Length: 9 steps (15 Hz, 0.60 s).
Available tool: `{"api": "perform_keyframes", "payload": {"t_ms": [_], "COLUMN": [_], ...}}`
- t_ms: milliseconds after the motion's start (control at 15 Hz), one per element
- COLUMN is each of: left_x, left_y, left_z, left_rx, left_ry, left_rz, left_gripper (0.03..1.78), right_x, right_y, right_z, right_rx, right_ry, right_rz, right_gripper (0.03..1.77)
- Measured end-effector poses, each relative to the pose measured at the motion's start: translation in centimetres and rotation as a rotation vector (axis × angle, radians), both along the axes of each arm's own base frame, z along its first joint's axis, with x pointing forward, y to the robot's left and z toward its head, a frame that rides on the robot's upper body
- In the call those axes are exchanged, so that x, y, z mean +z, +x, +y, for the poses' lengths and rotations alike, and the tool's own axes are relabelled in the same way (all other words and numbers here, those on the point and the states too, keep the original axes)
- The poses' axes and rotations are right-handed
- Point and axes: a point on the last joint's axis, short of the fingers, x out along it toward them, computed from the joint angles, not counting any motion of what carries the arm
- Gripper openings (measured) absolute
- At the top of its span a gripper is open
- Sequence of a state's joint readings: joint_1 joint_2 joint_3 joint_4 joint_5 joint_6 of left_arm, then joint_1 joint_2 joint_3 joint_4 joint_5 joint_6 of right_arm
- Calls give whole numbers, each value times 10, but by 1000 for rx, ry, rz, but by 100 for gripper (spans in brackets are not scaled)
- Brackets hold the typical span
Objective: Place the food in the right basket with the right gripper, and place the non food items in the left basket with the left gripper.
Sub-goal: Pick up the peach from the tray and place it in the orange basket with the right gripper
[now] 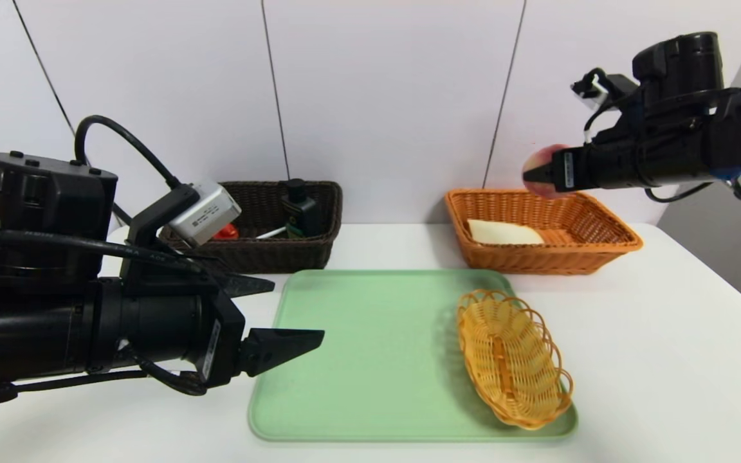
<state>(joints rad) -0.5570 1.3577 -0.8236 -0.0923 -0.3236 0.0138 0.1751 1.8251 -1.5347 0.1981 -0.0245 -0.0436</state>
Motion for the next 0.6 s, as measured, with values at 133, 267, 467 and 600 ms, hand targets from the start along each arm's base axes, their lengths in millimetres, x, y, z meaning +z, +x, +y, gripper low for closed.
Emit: {"api": "perform_keyframes", "payload": {"t_ms": [133, 267, 467, 600], "left_x": [0, -1, -1, -2], "left_y": [0, 1, 2, 3], "left_z": [0, 0, 1, 1], "left_rx": [0, 3, 9, 10], "left_ry": [1, 2, 3, 3], "left_rz": [2, 3, 5, 7], "left_gripper": [169, 169, 169, 169], "right_x": [-20, -40, -63, -76], "right_y": [16, 31, 50, 58], "right_z": [-18, -36, -57, -64], "right_rx": [-56, -106, -158, -175], "right_ry": [-8, -12, -14, -17], "right_rz": [53, 107, 129, 155], "right_gripper": [113, 113, 113, 113]}}
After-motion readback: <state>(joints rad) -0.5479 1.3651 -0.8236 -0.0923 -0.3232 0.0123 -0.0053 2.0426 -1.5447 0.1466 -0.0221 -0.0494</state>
